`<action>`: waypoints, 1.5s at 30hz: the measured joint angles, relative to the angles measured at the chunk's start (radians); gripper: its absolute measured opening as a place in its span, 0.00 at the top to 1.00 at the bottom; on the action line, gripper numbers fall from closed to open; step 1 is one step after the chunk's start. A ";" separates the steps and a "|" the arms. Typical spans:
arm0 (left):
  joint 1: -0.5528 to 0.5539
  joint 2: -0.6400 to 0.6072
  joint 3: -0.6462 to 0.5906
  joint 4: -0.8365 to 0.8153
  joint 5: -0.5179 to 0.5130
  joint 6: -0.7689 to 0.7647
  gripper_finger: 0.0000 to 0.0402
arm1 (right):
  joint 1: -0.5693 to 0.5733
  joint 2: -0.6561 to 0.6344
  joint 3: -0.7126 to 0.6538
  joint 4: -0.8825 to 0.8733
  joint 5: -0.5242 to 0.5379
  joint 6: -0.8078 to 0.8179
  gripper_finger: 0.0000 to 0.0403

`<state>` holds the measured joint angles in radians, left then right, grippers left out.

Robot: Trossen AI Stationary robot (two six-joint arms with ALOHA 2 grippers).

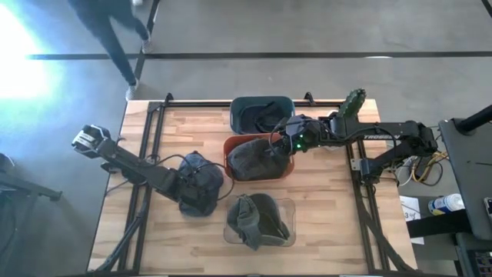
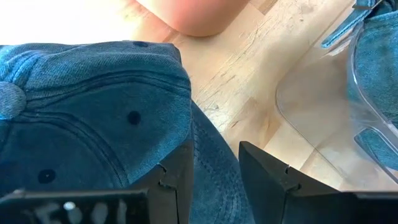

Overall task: Pick & Place hat
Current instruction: Put the blue cap into the blue bin

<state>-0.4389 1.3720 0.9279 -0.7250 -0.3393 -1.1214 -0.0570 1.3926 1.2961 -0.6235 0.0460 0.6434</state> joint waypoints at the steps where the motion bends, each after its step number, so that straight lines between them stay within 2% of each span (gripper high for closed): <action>1: 0.000 0.000 0.000 0.000 0.000 -0.001 0.70 | 0.000 0.000 0.000 0.000 0.000 0.000 0.53; 17: 0.002 0.000 0.000 0.001 0.000 -0.001 0.70 | 0.000 0.000 0.000 0.000 0.000 0.000 0.53; 20: 0.006 0.000 0.029 0.012 0.016 -0.052 0.70 | 0.000 0.000 0.000 0.000 0.000 0.000 0.53; 22: 0.002 -0.004 0.058 0.057 0.021 0.023 0.70 | 0.000 0.000 0.000 0.000 0.000 0.000 0.53; 26: -0.011 -0.025 0.116 0.217 0.090 0.296 0.70 | 0.000 0.001 0.000 0.000 0.000 0.000 0.53; 30: 0.007 -0.079 0.124 0.285 0.086 0.434 0.70 | 0.000 0.001 0.000 0.001 0.000 0.000 0.53; 36: 0.015 -0.197 0.053 0.320 0.094 0.524 0.70 | 0.000 0.001 0.000 0.001 0.000 0.000 0.53; 45: 0.016 -0.337 -0.133 0.492 0.141 0.536 0.70 | 0.000 0.001 0.000 0.001 0.000 0.000 0.53</action>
<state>-0.4230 1.0346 0.7954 -0.2331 -0.1984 -0.5857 -0.0570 1.3933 1.2961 -0.6224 0.0460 0.6434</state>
